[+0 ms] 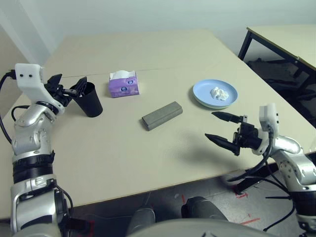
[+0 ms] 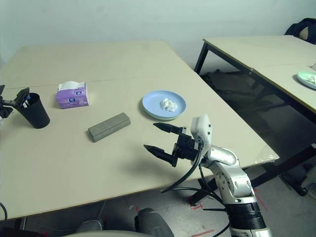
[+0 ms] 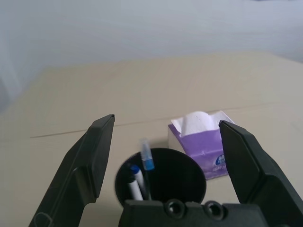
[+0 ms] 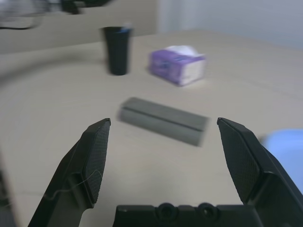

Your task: Organize and tidy the items on the table.

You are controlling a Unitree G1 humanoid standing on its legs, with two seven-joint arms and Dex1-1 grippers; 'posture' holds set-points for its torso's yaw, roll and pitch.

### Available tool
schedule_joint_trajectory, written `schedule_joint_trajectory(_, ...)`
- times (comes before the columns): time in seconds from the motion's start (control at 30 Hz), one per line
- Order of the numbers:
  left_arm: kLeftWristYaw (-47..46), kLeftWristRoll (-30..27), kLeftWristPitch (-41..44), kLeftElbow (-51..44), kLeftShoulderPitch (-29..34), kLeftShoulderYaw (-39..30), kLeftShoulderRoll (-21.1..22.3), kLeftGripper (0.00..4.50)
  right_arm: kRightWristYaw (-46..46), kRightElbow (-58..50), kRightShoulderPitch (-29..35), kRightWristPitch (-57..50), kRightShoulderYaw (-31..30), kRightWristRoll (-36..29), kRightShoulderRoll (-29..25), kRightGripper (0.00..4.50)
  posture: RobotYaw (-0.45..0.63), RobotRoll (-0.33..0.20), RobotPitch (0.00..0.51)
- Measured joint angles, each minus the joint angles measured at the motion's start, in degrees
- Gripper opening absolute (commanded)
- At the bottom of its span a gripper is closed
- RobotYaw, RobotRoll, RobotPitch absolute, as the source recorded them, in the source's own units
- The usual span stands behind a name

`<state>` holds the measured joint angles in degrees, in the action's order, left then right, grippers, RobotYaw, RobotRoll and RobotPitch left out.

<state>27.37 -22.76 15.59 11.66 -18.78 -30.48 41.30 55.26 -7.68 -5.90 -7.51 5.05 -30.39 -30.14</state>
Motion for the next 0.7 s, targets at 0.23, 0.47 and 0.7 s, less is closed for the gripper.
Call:
schedule_joint_trajectory(0.23, -1.42, -2.81, 2.66, -6.51, 7.57, -5.56, -0.13, 4.47, -9.82, 2.81, -1.56, 1.56, 4.13, 3.0, 1.6, 4.5, -0.12, 0.0, 0.004)
schedule_joint_trajectory(0.47, -2.47, -5.32, 4.07, -12.58, 14.91, -8.69, -2.86, 4.47, -17.85, 5.06, -1.95, 3.18, 9.43, 4.79, 2.26, 4.5, -0.11, 0.0, 0.008)
schedule_joint_trajectory(0.7, -2.41, -6.36, 3.68, -13.7, 21.16, -9.22, -5.63, 4.47, -21.97, 5.6, 0.41, 5.84, 11.61, 6.59, 2.96, 4.5, -0.11, 0.0, 0.007)
